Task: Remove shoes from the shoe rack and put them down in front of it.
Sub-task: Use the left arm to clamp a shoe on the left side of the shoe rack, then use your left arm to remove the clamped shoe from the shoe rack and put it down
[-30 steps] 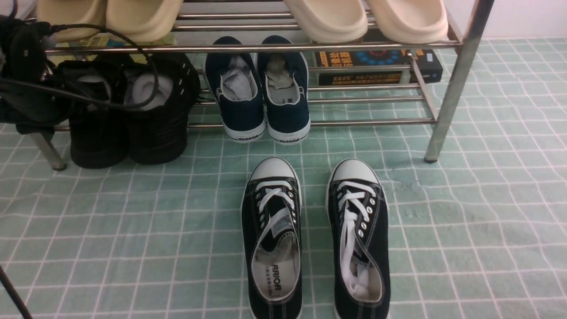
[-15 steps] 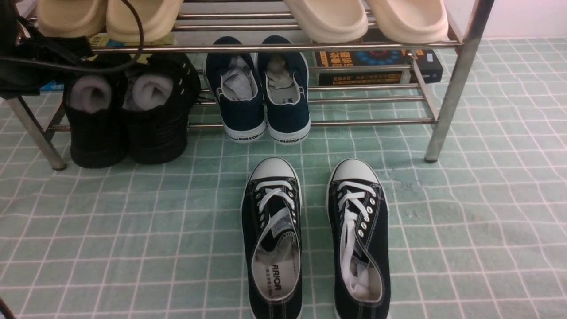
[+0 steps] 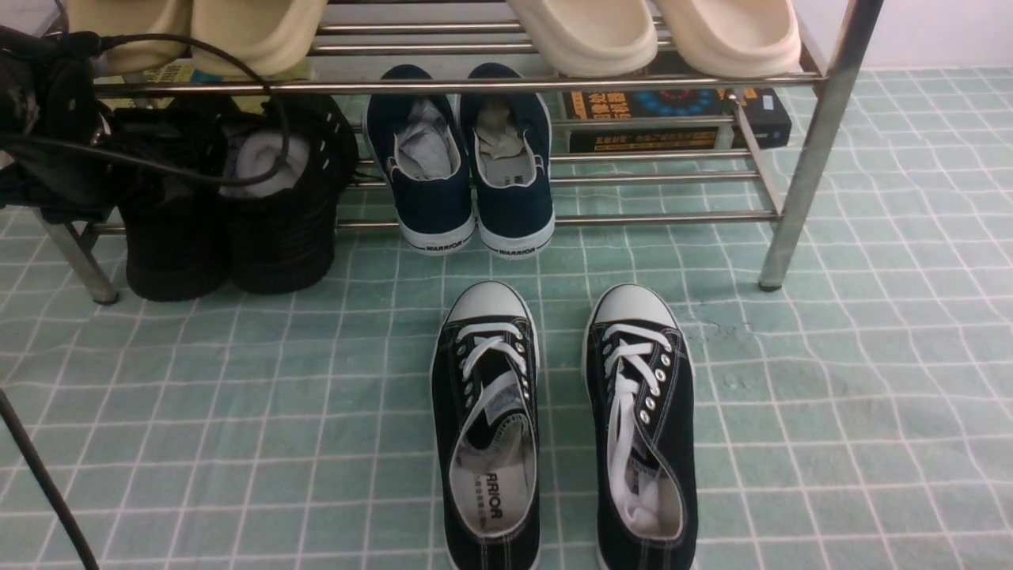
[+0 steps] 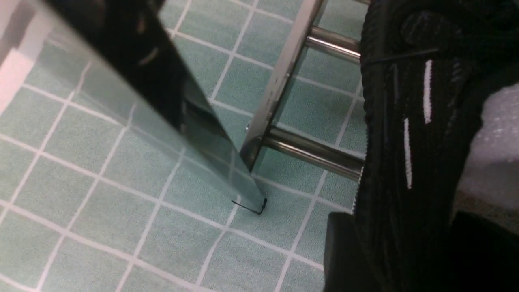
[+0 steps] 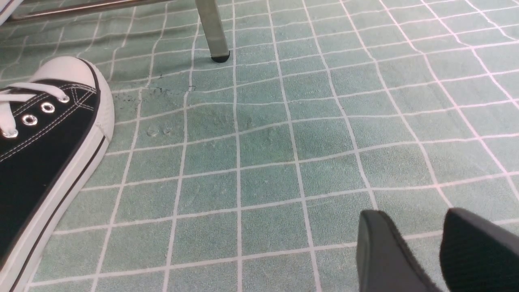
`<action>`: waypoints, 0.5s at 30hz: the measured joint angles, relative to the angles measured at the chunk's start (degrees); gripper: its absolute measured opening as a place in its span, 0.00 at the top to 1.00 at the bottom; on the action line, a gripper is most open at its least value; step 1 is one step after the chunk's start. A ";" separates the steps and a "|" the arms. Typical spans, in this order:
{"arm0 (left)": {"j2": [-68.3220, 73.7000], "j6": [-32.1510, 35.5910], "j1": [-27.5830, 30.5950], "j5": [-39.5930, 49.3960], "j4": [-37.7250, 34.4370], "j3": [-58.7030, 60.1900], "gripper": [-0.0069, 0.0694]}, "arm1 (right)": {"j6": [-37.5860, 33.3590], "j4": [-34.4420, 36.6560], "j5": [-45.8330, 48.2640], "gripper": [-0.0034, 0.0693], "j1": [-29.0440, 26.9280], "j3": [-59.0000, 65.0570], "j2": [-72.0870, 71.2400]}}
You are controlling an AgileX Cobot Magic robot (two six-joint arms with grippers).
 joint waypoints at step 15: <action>-9.06 5.59 -0.06 17.29 -6.05 0.00 0.88 | 0.00 0.00 0.00 0.63 0.00 0.00 0.00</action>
